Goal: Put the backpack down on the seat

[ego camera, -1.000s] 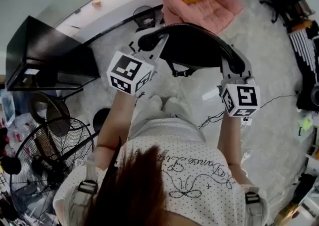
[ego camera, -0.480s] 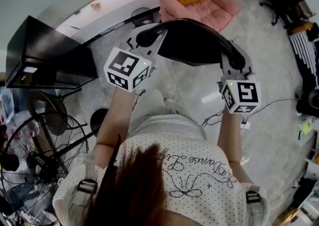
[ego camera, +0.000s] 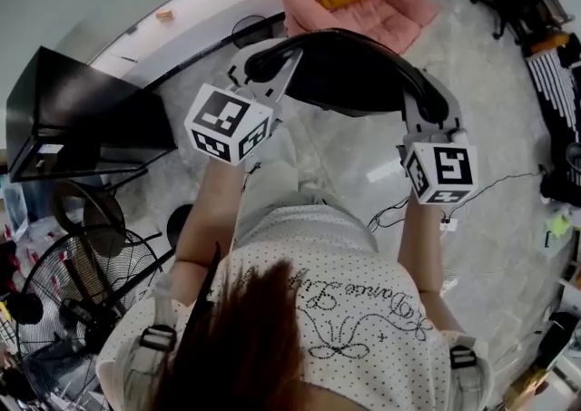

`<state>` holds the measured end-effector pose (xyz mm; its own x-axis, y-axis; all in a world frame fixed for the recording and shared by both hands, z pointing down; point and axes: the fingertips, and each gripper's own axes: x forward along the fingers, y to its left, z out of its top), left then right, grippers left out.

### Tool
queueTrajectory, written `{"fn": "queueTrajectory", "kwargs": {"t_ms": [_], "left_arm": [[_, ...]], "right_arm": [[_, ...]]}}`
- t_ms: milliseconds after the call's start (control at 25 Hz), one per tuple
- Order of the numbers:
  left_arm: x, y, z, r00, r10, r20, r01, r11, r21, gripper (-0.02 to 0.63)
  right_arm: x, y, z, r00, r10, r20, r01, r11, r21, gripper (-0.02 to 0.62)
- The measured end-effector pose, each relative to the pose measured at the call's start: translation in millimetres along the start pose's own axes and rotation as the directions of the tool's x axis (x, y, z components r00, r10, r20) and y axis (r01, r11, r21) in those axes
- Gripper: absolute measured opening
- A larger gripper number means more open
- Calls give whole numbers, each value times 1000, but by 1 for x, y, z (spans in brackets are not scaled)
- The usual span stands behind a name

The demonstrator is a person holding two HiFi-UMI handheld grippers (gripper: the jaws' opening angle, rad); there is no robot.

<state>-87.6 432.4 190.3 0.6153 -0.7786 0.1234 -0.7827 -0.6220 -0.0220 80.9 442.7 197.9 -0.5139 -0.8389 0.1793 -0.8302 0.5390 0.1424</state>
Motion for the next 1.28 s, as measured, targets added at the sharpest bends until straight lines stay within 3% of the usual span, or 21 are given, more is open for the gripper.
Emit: {"fn": "queueTrajectory", "kwargs": {"t_ms": [640,960,1280], "left_arm": [[104,172,12,991,-131,-3,131,991,7,14],[154,198,19,985,-170,-7,170,985,-9,14],[229,219,14,991,-133,-30,133,991,-20,14]], "right_arm": [[177,-30,33,993,-113,-43,114,993,21,57],[212,-65,38,985,-157,-65,159,987,25,57],[263,-130,24,990,-125,-58,127,991,36,58]]}}
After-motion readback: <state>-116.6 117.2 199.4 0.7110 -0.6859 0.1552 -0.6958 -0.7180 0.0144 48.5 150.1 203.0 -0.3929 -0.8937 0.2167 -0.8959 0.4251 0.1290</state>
